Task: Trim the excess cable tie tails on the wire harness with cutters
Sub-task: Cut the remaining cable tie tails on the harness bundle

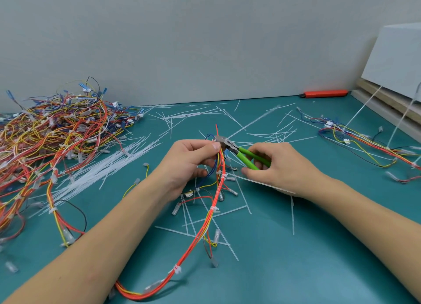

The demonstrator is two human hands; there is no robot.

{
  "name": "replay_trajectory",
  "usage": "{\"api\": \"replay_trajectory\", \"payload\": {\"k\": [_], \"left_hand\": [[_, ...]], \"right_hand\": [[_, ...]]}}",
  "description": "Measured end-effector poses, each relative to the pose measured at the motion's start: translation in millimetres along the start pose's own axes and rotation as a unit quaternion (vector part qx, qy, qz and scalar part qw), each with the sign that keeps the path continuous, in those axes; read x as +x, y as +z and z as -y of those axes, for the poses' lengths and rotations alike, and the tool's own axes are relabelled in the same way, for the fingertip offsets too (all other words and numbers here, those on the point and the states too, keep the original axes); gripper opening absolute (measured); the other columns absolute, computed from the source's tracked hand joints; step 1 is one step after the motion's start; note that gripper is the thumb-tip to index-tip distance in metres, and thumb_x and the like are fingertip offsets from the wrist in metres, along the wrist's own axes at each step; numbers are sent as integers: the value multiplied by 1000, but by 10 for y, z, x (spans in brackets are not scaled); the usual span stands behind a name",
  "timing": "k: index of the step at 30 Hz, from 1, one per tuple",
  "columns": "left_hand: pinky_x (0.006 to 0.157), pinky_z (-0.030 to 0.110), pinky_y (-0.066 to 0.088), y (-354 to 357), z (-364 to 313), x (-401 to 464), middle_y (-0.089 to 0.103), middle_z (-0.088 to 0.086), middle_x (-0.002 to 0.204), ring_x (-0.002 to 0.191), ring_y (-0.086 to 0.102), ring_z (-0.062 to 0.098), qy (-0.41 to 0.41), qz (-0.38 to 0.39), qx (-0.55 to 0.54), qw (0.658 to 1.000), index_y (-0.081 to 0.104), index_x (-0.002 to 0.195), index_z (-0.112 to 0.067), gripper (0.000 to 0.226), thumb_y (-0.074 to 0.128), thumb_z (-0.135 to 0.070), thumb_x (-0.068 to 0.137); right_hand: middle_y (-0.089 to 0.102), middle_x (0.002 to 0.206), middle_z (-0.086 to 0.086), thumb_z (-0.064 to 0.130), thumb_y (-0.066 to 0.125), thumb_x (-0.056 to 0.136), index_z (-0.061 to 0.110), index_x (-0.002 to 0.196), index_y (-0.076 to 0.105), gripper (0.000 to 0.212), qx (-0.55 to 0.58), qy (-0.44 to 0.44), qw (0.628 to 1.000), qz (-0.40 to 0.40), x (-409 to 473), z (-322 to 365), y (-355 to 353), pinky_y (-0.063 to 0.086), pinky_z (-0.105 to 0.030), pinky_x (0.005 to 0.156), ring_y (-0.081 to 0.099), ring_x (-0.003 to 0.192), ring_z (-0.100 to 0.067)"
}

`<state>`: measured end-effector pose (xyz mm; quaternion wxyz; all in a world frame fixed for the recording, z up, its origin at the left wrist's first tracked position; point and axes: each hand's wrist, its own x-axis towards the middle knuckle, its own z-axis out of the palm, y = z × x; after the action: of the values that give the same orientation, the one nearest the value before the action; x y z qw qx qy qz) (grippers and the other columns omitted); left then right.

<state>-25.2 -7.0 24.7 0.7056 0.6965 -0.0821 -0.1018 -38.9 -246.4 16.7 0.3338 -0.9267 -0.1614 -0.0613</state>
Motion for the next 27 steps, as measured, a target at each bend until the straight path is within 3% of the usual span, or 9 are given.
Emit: {"api": "replay_trajectory", "payload": {"k": [5,10,13,16,19,21,24,27], "left_hand": [[55,19,45,3,-5,-6,72,-4,77,64,60,7,-1,-2,-2,1000,83,91,-18,13,71,-23,94],[55,20,45,-7,5,-6,73,-4,77,64,60,7,-1,-2,-6,1000,83,93,-17,13,71,-23,94],[55,20,45,-6,7,1,73,-4,78,65,61,6,-3,-2,-1,1000,83,93,-18,13,71,-24,94],[54,20,46,-7,9,7,72,-4,77,65,60,6,-4,-4,0,1000,83,92,-17,13,71,-23,94],[54,19,45,1,3,6,72,-4,76,64,60,7,-5,-5,-3,1000,82,95,-15,14,71,-23,94],[54,19,45,8,-3,3,71,-4,75,64,60,7,-3,-3,-2,1000,83,94,-16,13,71,-22,94],[53,19,45,13,-6,-3,71,-5,75,64,60,7,-1,-3,-3,1000,83,91,-17,14,70,-22,95],[54,19,45,5,-5,-5,72,-4,76,64,60,7,-5,-8,0,1000,83,89,-17,14,71,-23,94]], "right_hand": [[60,73,18,54,77,81,32,90,65,27,-11,8,1000,5,2,13,17,55,-43,70,53,65,-7],[64,104,15,65,73,77,32,119,67,54,-8,-14,1000,22,-17,48,17,51,-33,94,61,99,-7],[61,110,14,63,73,79,30,128,65,60,-33,-27,999,14,-6,39,23,46,-30,98,56,106,-7],[62,106,13,57,77,81,30,125,66,53,-21,-23,999,11,-2,35,30,48,-26,92,59,100,-6],[61,79,17,49,78,83,36,99,68,23,-13,-11,1000,-3,2,9,18,49,-30,72,57,74,-5],[58,70,19,46,76,83,35,87,65,16,-12,6,1000,-1,7,-7,19,48,-36,65,51,63,-7],[59,73,23,48,74,83,37,86,62,16,-18,11,1000,-2,5,14,44,51,-37,67,54,68,-6],[65,89,17,57,73,80,35,102,68,32,-14,-6,1000,6,-8,66,39,54,-36,82,62,87,-7]]}}
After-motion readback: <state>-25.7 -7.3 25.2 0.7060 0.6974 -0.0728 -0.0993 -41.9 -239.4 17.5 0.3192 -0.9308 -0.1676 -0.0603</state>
